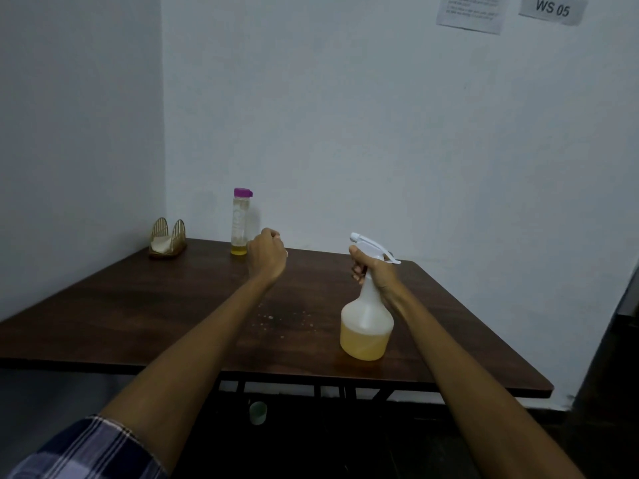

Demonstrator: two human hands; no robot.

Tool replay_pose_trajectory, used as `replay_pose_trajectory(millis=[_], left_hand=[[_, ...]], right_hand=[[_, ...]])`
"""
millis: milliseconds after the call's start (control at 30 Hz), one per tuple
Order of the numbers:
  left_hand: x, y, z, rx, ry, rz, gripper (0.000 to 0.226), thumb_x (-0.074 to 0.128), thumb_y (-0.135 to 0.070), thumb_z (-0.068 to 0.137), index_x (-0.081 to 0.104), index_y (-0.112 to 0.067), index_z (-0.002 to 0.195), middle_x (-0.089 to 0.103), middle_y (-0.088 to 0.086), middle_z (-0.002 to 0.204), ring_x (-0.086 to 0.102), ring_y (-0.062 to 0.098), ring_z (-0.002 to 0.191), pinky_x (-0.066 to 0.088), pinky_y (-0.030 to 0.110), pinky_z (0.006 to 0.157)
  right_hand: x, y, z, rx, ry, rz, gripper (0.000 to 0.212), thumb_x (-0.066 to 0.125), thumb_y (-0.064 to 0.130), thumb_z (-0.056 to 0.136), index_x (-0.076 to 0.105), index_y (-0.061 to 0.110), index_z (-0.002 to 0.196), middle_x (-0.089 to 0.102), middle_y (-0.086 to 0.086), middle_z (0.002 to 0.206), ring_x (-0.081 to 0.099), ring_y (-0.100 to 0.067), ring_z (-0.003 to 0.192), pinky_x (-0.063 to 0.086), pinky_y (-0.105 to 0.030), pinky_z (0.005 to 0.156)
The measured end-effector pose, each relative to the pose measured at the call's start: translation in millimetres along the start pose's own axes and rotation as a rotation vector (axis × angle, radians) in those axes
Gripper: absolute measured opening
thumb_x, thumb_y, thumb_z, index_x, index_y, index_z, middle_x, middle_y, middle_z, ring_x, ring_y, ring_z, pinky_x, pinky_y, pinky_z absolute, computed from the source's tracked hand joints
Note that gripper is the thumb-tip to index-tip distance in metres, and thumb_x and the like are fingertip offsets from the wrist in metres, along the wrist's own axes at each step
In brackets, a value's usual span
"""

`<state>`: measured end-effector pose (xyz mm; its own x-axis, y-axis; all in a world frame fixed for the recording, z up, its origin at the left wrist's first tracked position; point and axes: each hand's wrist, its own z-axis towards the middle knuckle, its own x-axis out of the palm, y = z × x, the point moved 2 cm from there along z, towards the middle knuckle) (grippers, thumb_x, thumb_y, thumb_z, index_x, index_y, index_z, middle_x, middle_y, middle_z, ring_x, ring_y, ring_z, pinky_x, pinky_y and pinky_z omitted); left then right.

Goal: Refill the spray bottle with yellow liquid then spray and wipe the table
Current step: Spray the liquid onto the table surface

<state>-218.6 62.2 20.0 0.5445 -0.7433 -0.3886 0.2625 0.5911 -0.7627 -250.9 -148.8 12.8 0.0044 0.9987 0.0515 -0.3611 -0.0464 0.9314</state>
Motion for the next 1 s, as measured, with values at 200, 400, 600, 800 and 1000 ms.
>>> replay_pose_trajectory(millis=[200,400,600,800,1000], left_hand=[[2,1,-4,0.02,-0.011,0.008,0.027,0.04,-0.011,0.097,0.06,-0.001,0.114,0.065,0.016,0.112,0.059,0.026,0.103,0.046,0.028,0.077],[2,6,-2,0.029,0.009,-0.001,0.027,0.041,-0.01,0.096,0.059,-0.001,0.115,0.063,0.016,0.113,0.057,0.028,0.106,0.05,0.037,0.087],[0,2,1,0.047,0.02,-0.005,0.027,0.041,-0.01,0.096,0.059,0.0,0.114,0.064,0.016,0.113,0.058,0.027,0.105,0.049,0.034,0.083],[1,-5,0,0.057,0.026,-0.011,0.026,0.042,-0.013,0.097,0.059,-0.002,0.115,0.064,0.015,0.113,0.058,0.026,0.104,0.047,0.031,0.079],[9,-3,-4,0.055,0.054,-0.007,0.026,0.042,-0.011,0.097,0.058,-0.001,0.114,0.063,0.016,0.114,0.059,0.026,0.104,0.05,0.034,0.083]], right_hand=[[-2,0,-2,0.046,0.116,-0.033,0.014,0.061,0.02,0.09,0.068,0.01,0.084,0.072,-0.001,0.071,0.069,-0.014,0.068,0.053,-0.021,0.054],[-2,-1,1,-0.044,-0.007,-0.055,0.018,0.068,0.021,0.086,0.065,0.012,0.071,0.059,-0.002,0.052,0.057,-0.016,0.049,0.047,-0.025,0.048],[-6,-4,1,-0.03,0.023,-0.009,0.014,0.067,0.02,0.086,0.067,0.011,0.076,0.062,-0.003,0.056,0.06,-0.015,0.052,0.05,-0.028,0.055],[-10,-4,1,0.017,0.183,-0.04,0.014,0.068,0.023,0.082,0.069,0.011,0.089,0.073,-0.004,0.08,0.07,-0.019,0.08,0.053,-0.024,0.071],[-8,-2,0,-0.005,0.132,0.024,0.037,0.074,0.028,0.078,0.067,0.003,0.105,0.066,-0.006,0.069,0.064,-0.022,0.066,0.053,-0.034,0.069]])
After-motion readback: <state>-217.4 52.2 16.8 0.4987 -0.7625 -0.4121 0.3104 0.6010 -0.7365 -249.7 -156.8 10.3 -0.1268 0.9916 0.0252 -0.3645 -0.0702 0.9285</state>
